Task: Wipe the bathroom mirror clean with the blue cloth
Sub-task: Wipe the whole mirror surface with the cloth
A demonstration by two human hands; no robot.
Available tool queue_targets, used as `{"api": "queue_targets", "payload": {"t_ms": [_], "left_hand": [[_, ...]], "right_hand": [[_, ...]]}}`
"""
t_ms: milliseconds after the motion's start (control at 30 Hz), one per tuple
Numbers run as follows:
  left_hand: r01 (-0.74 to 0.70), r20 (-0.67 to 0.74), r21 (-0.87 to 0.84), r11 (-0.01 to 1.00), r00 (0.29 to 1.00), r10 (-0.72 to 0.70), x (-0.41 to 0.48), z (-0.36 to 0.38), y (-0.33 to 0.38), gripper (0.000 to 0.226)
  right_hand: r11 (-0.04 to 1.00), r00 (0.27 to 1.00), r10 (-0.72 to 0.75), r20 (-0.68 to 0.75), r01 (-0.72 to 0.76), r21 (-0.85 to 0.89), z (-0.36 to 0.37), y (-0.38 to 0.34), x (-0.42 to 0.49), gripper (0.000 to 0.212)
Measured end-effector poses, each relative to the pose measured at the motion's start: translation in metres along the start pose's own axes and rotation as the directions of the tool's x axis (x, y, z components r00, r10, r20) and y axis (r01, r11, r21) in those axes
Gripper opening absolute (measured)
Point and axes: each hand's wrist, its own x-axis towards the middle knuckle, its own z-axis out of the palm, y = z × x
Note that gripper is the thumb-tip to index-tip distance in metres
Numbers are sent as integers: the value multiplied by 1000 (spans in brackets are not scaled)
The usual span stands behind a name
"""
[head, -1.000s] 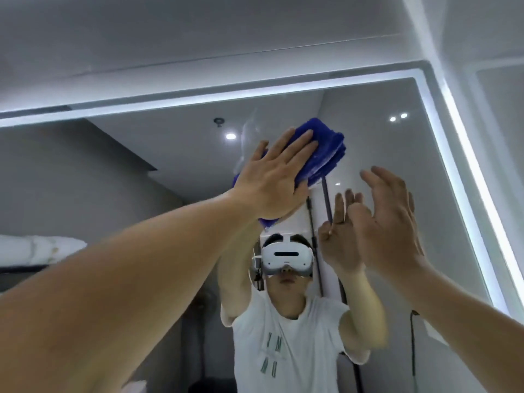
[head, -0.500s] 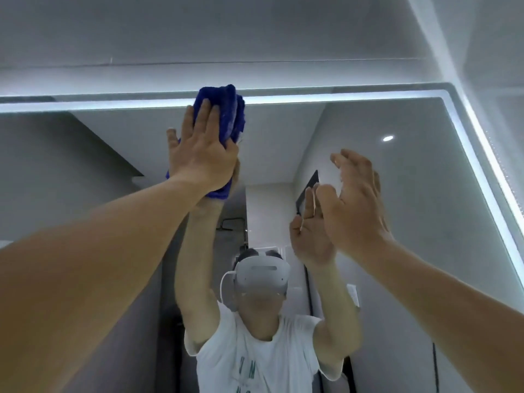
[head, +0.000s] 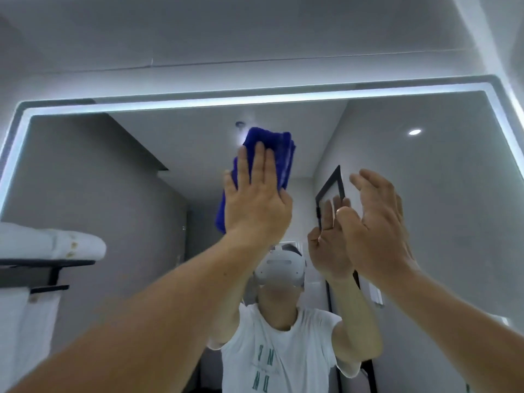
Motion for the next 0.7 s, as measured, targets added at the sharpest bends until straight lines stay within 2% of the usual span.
{"api": "queue_targets", "payload": {"t_ms": [133, 233, 300, 433, 700], "left_hand": [[-256, 91, 49, 965, 964, 251, -16, 12, 26, 66], [-327, 129, 35, 944, 938, 321, -10, 7, 7, 64], [-277, 119, 20, 961, 955, 273, -7, 2, -16, 64], [-84, 83, -23, 996, 993, 85, -10, -13, -79, 67], [107, -3, 1, 994, 994, -107, -22, -49, -229, 67]], "right_hand": [[997, 997, 62, -46, -60, 53, 1, 4, 0, 67], [995, 996, 83, -40, -80, 62, 8, -3, -8, 67], [995, 997, 77, -21, -75, 71, 15, -15, -14, 67], [997, 999, 32, -11, -31, 74, 28, -44, -20, 70], [995, 998, -57, 28, 54, 85, 88, -111, -46, 66]]}}
